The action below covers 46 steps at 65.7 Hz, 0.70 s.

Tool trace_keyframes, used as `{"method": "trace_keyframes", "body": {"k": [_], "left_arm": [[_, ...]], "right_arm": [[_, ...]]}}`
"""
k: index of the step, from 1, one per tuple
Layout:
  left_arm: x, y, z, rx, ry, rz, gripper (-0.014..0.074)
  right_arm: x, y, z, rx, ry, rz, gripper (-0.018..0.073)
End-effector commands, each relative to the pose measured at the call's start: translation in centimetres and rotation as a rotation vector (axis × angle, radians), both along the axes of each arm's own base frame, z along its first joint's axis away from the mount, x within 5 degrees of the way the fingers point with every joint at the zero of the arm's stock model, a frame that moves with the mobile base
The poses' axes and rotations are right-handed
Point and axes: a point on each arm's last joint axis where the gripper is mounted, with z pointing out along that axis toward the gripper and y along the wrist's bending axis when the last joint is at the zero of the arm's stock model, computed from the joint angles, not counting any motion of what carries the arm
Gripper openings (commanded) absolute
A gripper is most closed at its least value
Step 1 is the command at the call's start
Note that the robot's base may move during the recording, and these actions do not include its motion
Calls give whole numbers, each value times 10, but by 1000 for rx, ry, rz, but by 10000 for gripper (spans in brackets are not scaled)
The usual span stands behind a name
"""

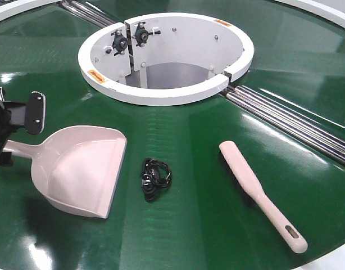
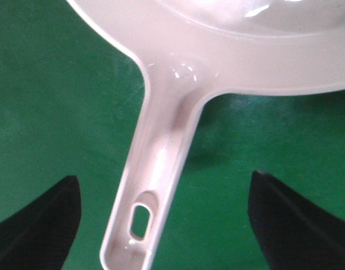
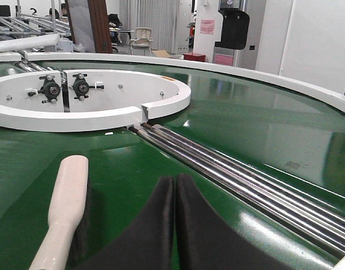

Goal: Clean and inspect green conveyor with broom and dustpan
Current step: 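Tilt the dustpan with the left gripper, lip down toward the black cable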

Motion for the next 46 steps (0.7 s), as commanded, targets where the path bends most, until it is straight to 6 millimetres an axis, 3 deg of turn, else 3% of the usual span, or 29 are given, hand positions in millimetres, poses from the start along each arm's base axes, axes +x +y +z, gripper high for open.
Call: {"method": "trace_keyframes", "body": {"k": [1,16,26,36,46], "left_arm": [[5,1,16,5,-102,-34,576],[14,1,-6,20,-43,-71,576],[18,0,-18,15,-19,-76,512],[20,0,-23,15,-5,-76,321],[20,0,-21,13,-12,-76,63]], "right_arm": [[-1,0,4,-3,-84,-2,-10],[-1,0,4,-3,-84,-2,-10],[-1,0,4,-3,-84,-2,-10],[-1,0,4,-3,-84,-2,-10],[-1,0,4,-3,-84,-2,-10]]}}
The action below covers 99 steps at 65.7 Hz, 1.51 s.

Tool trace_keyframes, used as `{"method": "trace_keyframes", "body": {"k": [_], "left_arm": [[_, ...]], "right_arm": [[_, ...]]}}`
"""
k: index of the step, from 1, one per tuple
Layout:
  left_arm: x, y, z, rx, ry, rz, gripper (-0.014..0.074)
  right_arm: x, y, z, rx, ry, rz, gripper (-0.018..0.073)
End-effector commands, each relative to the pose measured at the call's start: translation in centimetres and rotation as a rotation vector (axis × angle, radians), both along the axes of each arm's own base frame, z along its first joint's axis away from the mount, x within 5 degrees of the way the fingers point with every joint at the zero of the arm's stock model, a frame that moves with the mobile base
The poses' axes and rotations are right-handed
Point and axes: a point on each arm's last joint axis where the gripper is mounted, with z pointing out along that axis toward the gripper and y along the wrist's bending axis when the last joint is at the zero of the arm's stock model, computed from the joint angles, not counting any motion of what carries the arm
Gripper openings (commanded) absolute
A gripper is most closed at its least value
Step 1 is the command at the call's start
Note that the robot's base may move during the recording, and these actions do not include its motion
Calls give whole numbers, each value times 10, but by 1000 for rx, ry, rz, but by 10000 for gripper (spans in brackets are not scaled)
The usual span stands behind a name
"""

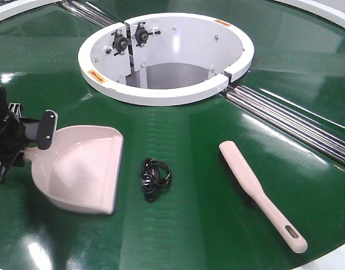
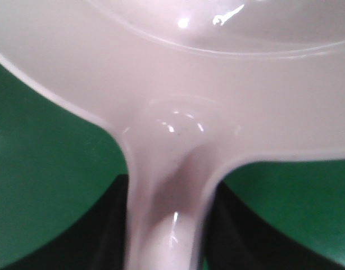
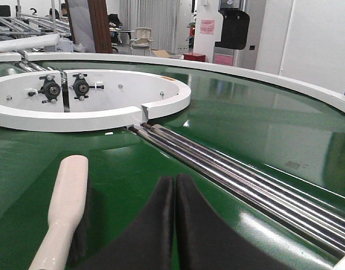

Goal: Clean and inspect green conveyor with broom and dustpan
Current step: 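Tilt the dustpan with the left gripper, lip down toward the black cable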

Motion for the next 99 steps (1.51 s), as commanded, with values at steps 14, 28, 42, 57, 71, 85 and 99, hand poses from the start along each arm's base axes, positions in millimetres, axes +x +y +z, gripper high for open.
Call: {"method": "trace_keyframes", "body": {"k": [14,28,42,57,71,85,99], "left_arm": [[-2,1,34,-3,-119,0,-7],[-6,2,44,22,-139,-11,-7],[-11,-13,44,36,-90,-48,-7],[-14,-29,42,41,-54,-90,-7],[-15,-35,41,40,-44,-102,-7],[-15,-37,40,36,-42,-107,-7],[-15,-37,40,34,-41,-106,-7]], "right_arm": [[-1,0,4,-3,-84,-2,-10],[-1,0,4,-3,-84,-2,-10],[-1,0,4,-3,-84,-2,-10],[-1,0,4,-3,-84,-2,-10],[-1,0,4,-3,-84,-2,-10],[-1,0,4,-3,-84,-2,-10],[-1,0,4,-3,-84,-2,-10]]}}
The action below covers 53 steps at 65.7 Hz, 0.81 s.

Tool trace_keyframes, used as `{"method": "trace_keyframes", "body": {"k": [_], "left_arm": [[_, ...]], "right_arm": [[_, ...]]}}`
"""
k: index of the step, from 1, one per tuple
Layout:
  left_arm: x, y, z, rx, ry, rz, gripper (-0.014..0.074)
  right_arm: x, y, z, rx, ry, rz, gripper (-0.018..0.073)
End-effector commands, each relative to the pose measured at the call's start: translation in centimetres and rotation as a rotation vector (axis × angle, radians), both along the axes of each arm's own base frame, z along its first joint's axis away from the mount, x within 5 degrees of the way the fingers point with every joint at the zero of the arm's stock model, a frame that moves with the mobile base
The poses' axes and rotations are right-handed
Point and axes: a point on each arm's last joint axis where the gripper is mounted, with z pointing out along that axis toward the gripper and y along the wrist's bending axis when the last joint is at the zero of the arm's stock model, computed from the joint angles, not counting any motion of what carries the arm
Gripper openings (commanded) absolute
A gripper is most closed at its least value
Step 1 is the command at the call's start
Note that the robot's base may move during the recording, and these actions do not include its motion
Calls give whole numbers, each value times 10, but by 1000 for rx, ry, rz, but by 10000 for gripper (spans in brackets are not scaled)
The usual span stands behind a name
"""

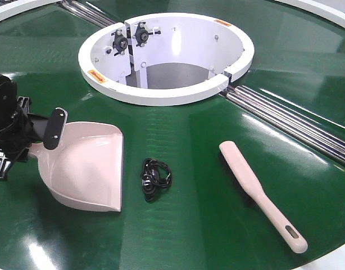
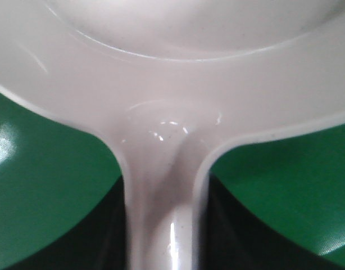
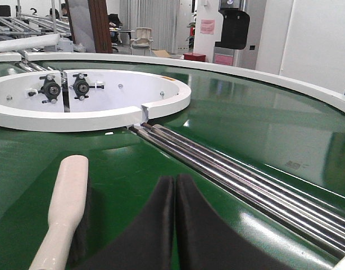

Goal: Clean and inspect green conveyor with broom and dustpan

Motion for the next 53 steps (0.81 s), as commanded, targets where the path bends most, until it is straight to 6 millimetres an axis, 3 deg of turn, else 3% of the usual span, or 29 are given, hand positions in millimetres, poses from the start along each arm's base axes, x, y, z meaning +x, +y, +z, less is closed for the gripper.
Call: {"method": "trace_keyframes", "body": {"k": [1,53], "left_arm": [[-3,-9,18,-26,-38,-30,-7],[-3,-9,18,-24,-31,-28,-7]], "right_arm": [[-1,0,4,-3,-84,-2,-10],[-1,0,4,-3,-84,-2,-10]]}}
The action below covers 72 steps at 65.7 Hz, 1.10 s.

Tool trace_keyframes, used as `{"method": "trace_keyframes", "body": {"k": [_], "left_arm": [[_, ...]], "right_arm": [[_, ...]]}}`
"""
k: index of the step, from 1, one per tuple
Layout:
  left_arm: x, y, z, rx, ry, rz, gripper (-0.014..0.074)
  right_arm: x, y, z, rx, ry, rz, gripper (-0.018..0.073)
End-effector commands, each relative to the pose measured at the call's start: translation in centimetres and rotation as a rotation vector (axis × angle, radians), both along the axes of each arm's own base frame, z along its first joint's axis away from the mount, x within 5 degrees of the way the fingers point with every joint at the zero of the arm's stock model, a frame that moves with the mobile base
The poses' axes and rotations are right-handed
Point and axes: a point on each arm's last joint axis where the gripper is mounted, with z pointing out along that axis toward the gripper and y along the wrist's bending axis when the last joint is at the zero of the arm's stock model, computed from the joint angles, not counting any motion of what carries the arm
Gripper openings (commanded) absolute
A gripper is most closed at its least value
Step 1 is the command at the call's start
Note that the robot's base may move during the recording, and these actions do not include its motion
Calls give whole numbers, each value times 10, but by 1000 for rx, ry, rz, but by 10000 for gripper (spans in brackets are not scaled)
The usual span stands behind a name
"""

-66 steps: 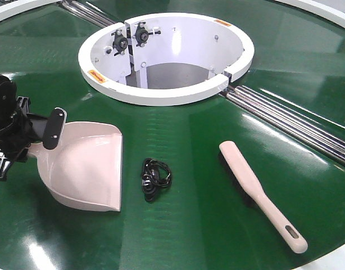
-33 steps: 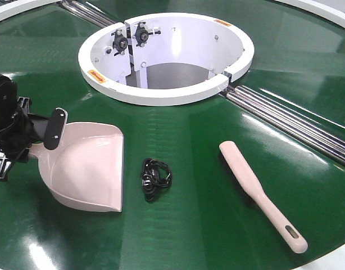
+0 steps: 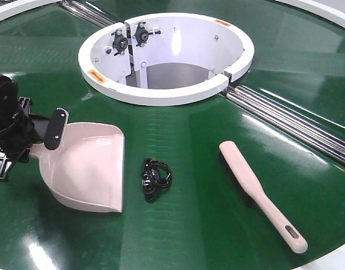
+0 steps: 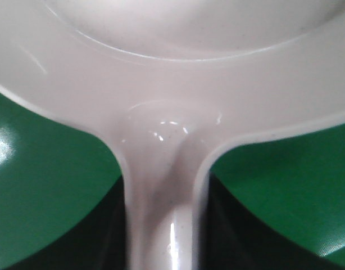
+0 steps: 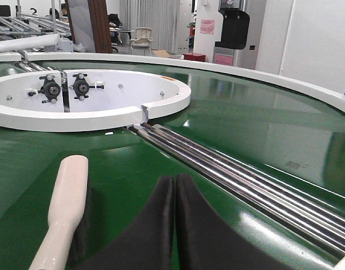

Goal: Clean and inspect green conveyor with broom and dustpan

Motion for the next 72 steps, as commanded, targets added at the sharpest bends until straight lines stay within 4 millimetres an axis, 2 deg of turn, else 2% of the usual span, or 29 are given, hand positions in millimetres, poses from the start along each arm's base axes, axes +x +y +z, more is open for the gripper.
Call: {"method": "trace_keyframes", "body": {"k": [1,20,27,36,42,50,61,72], "left_arm": [[-3,-7,18,-18,-35,-28,-7],[-3,-7,18,-18,-35,-28,-7],[-3,-7,18,-18,-34,-28,-7],[-3,-7,18,-18,-34,-28,-7],[-3,-7,18,-18,-34,-28,-7],[-3,-7,18,-18,-34,-28,-7],[-3,-7,18,-18,-34,-28,-7],[-3,-7,18,-18,-34,-28,-7]], "right_arm": [[-1,0,4,-3,-84,-2,-10],[-1,0,5,-4,-91,-2,-10],[-2,0,10,0,-145,-1,-10],[-7,0,32,52,-367,8,-10],[-11,0,54,43,-424,8,-10],[-9,0,88,42,-343,5,-10],[10,0,119,88,-113,5,-10],[31,2,123,150,42,13,-10]]}}
